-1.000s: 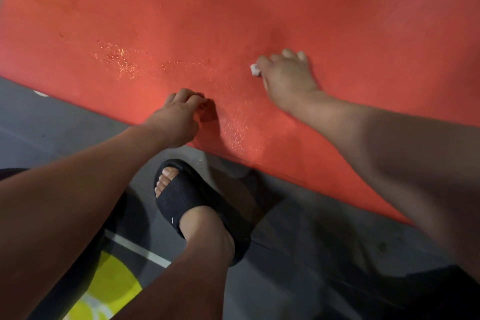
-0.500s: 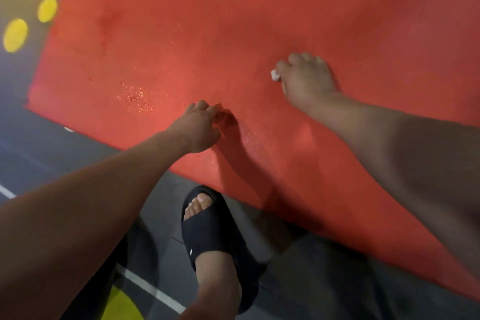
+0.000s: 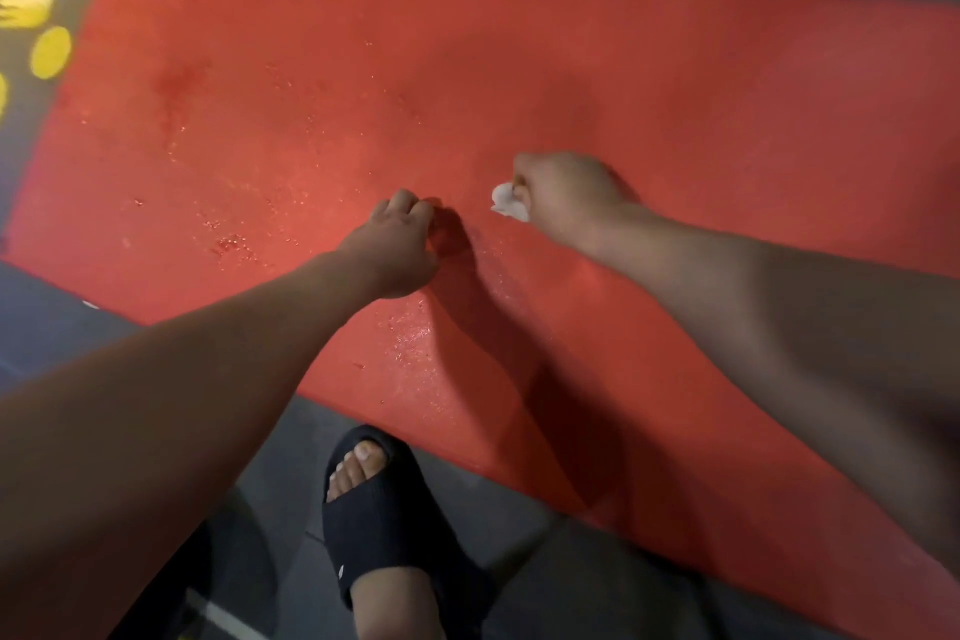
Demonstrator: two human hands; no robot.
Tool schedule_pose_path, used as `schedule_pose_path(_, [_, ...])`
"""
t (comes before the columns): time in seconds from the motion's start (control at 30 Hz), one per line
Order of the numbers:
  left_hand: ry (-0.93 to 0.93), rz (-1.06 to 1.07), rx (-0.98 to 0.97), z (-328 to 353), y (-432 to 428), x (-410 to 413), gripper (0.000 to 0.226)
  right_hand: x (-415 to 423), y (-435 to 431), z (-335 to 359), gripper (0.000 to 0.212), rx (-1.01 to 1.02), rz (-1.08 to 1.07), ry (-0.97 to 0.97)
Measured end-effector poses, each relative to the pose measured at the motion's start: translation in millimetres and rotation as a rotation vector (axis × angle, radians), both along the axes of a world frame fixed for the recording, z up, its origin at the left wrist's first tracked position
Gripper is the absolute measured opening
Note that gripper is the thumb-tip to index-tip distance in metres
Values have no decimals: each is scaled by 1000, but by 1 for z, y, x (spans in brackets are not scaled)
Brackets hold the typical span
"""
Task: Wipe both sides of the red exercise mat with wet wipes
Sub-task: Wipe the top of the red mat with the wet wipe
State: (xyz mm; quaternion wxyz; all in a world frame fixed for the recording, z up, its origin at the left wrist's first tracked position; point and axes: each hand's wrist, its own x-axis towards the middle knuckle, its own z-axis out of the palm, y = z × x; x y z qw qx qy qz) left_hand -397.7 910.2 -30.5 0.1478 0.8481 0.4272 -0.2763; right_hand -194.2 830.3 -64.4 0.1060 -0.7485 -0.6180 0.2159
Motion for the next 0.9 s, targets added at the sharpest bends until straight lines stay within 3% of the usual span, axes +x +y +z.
schedule_pose_path(0.17, [31, -11, 6, -1, 3, 2, 43, 16, 2, -5, 18, 164, -113, 42])
schedule_pose_path(0.27, [46, -20, 12, -2, 3, 1, 43, 8, -14, -14, 21, 229, 82, 132])
schedule_pose_path(0.4, [50, -17, 28, -2, 3, 3, 44, 4, -15, -21, 15, 212, 353, 117])
schedule_pose_path(0.6, [99, -39, 26, 2, 2, 11, 50, 21, 24, -18, 18, 152, -67, -63])
schedule_pose_path(0.7, [103, -52, 20, 3, 4, 11, 51, -8, 10, -15, 15, 136, 80, -79])
schedule_pose_path(0.8, [98, -57, 9, 3, 7, 8, 49, -31, -8, -18, 26, 103, 234, -40])
schedule_pose_path(0.9, [88, -64, 6, 3, 8, 7, 47, -25, -6, -13, 15, 144, 204, -53])
